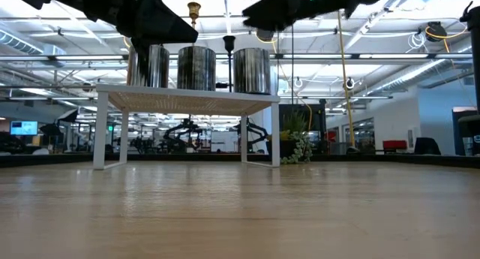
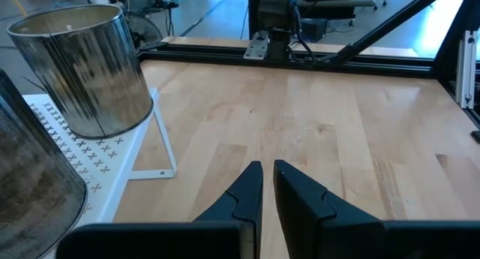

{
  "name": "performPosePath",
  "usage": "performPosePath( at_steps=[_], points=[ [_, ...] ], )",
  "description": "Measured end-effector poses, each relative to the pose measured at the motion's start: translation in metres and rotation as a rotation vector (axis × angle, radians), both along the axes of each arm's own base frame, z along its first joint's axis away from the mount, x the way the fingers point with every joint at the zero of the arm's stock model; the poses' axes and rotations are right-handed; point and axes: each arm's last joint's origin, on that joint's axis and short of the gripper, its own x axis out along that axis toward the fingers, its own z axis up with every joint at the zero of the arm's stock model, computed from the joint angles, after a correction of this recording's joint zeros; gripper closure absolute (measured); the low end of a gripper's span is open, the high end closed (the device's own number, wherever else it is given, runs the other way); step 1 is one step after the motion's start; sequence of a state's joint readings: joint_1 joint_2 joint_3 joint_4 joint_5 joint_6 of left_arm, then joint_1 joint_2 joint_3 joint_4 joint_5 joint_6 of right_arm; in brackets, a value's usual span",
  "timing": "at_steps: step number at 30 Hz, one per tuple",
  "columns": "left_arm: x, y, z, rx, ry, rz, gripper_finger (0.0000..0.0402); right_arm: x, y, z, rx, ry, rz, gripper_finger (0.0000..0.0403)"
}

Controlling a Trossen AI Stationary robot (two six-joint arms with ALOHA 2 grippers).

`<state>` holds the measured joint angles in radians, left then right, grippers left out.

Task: Pick & Place candle stick holders
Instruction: Put the brown scented candle on the shelf

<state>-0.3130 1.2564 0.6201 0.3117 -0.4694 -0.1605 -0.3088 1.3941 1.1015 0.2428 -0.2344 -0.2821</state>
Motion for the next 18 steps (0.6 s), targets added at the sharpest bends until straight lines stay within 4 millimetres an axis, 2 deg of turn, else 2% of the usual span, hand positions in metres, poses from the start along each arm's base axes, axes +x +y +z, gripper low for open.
performPosePath(
  at_steps=[4, 10, 14, 18],
  points=[
    [0.0, 0.0, 0.0, 0.0, 0.0, 0.0, 0.0362, -0.021, 0.011, 0.016, 0.006, 0.028, 0.016, 0.0068],
    [0.0, 0.0, 0.0, 0.0, 0.0, 0.0, 0.0362, -0.044, 0.031, 0.018, 0.141, 0.158, 0.04, 0.0154],
    [0.0, 0.0, 0.0, 0.0, 0.0, 0.0, 0.0362, -0.046, 0.04, 0.005, 0.226, 0.242, 0.048, 0.0225],
    [0.0, 0.0, 0.0, 0.0, 0.0, 0.0, 0.0362, -0.045, 0.043, -0.026, 0.286, 0.243, 0.044, 0.03]
  ],
)
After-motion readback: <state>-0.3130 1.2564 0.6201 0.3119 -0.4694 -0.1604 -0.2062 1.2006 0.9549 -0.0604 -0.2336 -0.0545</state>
